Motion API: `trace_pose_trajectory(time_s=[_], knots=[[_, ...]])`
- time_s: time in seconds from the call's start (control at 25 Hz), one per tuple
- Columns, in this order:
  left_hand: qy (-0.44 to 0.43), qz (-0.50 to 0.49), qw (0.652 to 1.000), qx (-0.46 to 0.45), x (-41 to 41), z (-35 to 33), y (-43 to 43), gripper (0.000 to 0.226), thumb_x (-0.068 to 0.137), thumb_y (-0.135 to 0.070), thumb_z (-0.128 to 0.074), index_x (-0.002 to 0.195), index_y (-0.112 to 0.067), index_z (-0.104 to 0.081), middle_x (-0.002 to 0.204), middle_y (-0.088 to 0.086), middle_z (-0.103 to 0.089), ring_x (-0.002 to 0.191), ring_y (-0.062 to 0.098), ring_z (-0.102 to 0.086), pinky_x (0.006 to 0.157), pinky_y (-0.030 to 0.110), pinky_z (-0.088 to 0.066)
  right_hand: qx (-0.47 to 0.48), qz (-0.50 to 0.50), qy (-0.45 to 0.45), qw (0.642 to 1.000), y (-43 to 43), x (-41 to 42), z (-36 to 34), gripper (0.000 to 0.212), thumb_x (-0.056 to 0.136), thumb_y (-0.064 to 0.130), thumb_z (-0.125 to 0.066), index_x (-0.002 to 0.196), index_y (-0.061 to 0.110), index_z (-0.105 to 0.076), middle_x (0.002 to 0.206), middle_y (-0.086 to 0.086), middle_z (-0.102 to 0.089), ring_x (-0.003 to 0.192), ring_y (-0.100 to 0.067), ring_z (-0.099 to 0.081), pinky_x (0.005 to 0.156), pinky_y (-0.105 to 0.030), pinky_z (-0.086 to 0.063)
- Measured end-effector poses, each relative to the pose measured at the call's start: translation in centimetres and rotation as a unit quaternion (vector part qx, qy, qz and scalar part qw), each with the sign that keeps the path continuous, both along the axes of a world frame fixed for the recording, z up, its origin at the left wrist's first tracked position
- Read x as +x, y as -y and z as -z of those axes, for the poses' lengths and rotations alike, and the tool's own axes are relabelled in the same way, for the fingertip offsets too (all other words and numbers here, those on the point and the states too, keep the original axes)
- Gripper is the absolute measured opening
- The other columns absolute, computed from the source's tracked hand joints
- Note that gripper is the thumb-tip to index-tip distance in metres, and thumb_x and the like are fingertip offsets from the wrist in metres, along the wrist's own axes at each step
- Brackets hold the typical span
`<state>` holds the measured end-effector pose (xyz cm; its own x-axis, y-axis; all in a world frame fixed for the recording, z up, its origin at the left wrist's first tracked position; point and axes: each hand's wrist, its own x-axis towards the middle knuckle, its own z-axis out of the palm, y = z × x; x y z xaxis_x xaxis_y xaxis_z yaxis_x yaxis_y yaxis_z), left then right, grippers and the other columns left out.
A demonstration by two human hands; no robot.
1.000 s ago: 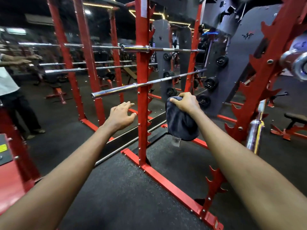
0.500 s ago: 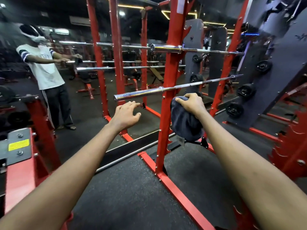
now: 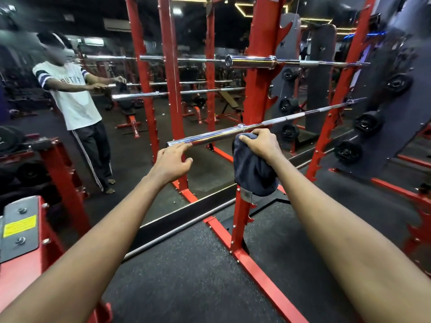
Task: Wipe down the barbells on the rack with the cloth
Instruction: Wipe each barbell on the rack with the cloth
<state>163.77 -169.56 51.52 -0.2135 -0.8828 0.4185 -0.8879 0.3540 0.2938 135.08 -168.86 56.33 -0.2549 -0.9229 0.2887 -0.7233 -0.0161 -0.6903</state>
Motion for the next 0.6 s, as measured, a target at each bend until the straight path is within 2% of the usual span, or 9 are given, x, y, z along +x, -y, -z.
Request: trace_pose_trajectory(time_s=[0.12,0.24,0.32,0.44,0.6], knots=[[0.008,-0.003,1.0,0.0,1.5,0.1,4.4,0.055,0.095,-0.032,-0.056,0.149,-0.025,-0.048,0.154,0.004,-0.047,0.147,0.02,-0.036,0.118,0.039,-0.023,-0.008,-0.003,0.005,1.0,4.1,1.3,-0.3,0.037,0.091,0.053,-0.067,0.111,0.023,-0.075,0.114,-0.01,-0.074,0.115,-0.033,-0.065,0.097,-0.037,-0.051],[0.009,-0.004,1.0,0.009,2.7,0.3,8.5,0.056,0.094,-0.032,-0.055,0.149,-0.027,-0.047,0.156,0.006,-0.045,0.148,0.019,-0.033,0.119,0.038,-0.021,-0.015,0.0,0.01,1.0,8.2,2.6,-0.6,0.031,0.092,0.05,-0.067,0.101,0.022,-0.074,0.099,-0.005,-0.071,0.108,-0.032,-0.067,0.09,-0.034,-0.05],[0.019,0.0,1.0,0.011,3.1,0.8,10.6,0.056,0.095,-0.032,-0.055,0.15,-0.027,-0.046,0.157,0.005,-0.044,0.149,0.018,-0.032,0.119,0.038,-0.02,-0.028,0.001,0.018,0.999,10.4,3.7,-0.1,0.025,0.091,0.046,-0.067,0.096,0.022,-0.073,0.095,-0.002,-0.07,0.105,-0.03,-0.067,0.086,-0.033,-0.048],[0.034,-0.007,0.999,0.038,3.8,1.8,13.3,0.058,0.096,-0.033,-0.055,0.152,-0.026,-0.042,0.158,0.006,-0.041,0.15,0.019,-0.03,0.119,0.041,-0.021,-0.053,-0.005,0.008,0.999,14.1,5.7,1.0,0.019,0.089,0.044,-0.068,0.088,0.025,-0.07,0.1,-0.004,-0.074,0.105,-0.029,-0.068,0.085,-0.034,-0.05],[0.065,-0.022,0.995,0.078,4.4,3.3,16.5,0.06,0.1,-0.037,-0.051,0.156,-0.024,-0.034,0.161,0.006,-0.035,0.151,0.021,-0.025,0.119,0.043,-0.02,-0.07,-0.014,0.007,0.997,19.4,7.7,2.4,0.034,0.082,0.049,-0.064,0.097,0.021,-0.074,0.106,-0.009,-0.07,0.106,-0.03,-0.066,0.089,-0.037,-0.053]])
